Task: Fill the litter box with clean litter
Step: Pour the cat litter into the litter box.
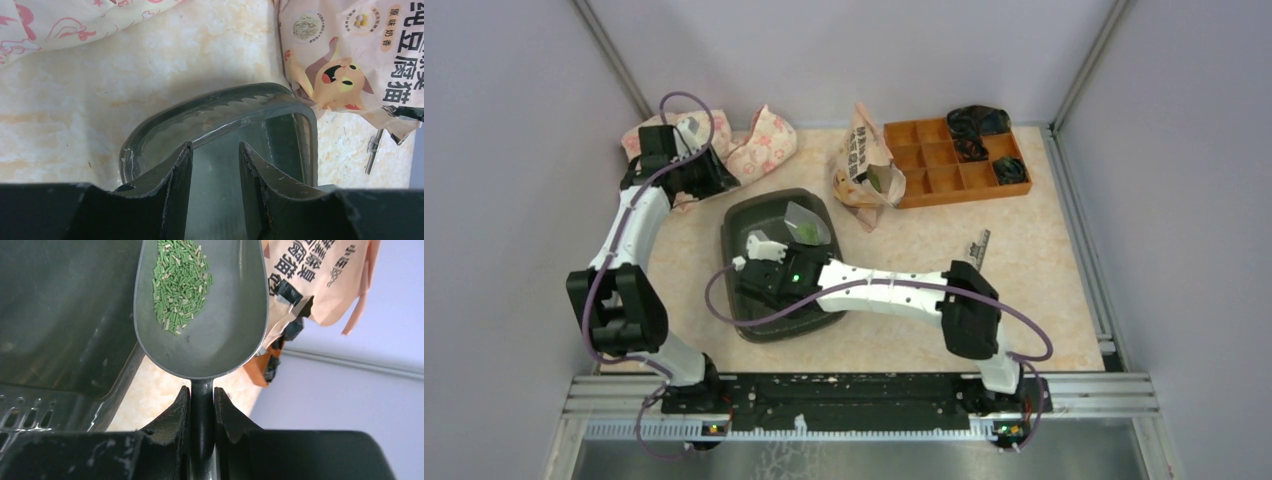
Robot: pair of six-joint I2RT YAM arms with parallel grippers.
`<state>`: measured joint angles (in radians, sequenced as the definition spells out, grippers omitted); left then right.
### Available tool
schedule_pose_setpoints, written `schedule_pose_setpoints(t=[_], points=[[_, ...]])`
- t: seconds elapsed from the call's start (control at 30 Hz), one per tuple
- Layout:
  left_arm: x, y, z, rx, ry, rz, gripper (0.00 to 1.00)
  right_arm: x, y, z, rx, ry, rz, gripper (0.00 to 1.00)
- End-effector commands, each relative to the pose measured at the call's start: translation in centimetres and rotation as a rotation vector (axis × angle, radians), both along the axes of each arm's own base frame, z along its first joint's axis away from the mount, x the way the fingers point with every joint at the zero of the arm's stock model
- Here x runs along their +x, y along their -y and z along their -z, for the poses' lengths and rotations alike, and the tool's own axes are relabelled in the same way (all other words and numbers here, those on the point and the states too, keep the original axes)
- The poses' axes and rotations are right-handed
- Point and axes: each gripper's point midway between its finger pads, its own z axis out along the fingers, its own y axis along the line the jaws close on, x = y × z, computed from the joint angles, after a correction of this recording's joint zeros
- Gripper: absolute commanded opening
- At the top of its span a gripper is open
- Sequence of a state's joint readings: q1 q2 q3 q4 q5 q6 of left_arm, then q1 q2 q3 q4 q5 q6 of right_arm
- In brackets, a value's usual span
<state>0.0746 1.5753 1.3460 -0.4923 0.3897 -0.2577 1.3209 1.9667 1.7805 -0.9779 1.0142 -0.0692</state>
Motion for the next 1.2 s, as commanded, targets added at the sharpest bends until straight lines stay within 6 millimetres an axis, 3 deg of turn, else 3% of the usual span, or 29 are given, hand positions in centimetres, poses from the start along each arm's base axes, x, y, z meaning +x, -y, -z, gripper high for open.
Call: schedule_pose_setpoints(t=[0.0,0.3,0.47,0.8,1.17], points=[[-0.2,-0.2,-1.0,-0.011,0.042,0.011,0.45,0.7,-1.1,-4.0,-0.065,0.160,-0.024,0.00],[-0.5,-0.7,-1.1,-0.026,0.048,0.004,0.45,1.1,-0.8,-4.9,-0.270,0.330,-0.106,0.00],[-0.9,-1.2,-0.8,-0.031,0.047,-0.002,0.45,1.2,-1.1,-4.2,-0.375,0.338,-0.159,0.00],[-1.1,-1.4,-1.6,-0.053,0.071,0.011,0.44,1.5,-1.9,-5.4,-0.484,0.361,-0.226,0.00],[-1.3,-0.9,-2.0,-0.080,0.084,0.033,0.43,2.1,-2.3,-2.3,-0.574,0.327,-0.252,0.00]])
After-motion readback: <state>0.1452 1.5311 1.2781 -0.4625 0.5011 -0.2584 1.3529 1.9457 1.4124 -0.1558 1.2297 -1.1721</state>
